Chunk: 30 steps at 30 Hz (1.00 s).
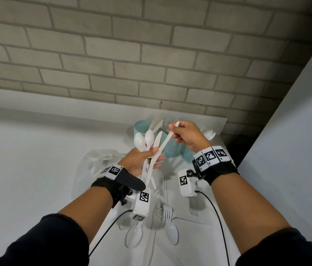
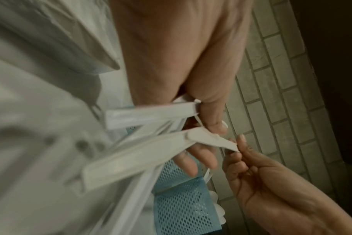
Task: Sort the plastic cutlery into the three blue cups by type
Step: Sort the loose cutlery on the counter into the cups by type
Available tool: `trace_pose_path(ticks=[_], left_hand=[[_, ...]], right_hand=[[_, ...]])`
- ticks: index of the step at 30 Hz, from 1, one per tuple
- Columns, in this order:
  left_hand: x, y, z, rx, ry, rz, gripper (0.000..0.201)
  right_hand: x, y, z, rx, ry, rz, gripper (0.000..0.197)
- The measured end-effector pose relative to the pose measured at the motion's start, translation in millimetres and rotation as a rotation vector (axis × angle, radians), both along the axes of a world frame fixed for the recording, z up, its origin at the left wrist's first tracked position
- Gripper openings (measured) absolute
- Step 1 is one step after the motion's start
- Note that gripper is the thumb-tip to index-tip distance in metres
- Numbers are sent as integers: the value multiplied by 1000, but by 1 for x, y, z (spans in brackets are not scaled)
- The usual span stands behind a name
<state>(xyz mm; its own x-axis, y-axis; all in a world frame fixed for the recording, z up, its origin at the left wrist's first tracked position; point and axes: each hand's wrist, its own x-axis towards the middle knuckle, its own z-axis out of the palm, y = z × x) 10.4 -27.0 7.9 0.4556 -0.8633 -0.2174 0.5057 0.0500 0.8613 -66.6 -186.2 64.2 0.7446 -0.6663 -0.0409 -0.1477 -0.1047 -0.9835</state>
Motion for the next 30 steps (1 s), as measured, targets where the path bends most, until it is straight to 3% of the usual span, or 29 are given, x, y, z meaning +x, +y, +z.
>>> trace_pose_path(ticks=[3,5,10,13,15,18,20,24,30], left_hand=[[0,2,3,17,-12,21,12],[1,3,2,33,-25,84,8],[11,5,1,36,5,287,7],[11,1,2,48,41,319,18],[9,-2,2,60,21,305,20],[8,-2,4,84,-4,289,23],[11,-3,3,68,44,292,28],[17,-3,5,-4,184,264,25],[16,-5,9,-90,341,273,29]], right_hand=[[-1,-6,-1,-3,-71,-62,11],[-8,-12,1,14,-68,-13,8],[-31,-26,3,-237,377,278,8],[-33,-16,0,-410,574,467,7],[-31,-9,-1,-394,584,519,14],[-28,-5,-3,-87,523,528,16],[-26,-2,-3,-9,509,522,19],[-23,8,-7,43,514,452,7],[-12,16,-19,-104,456,357,22]])
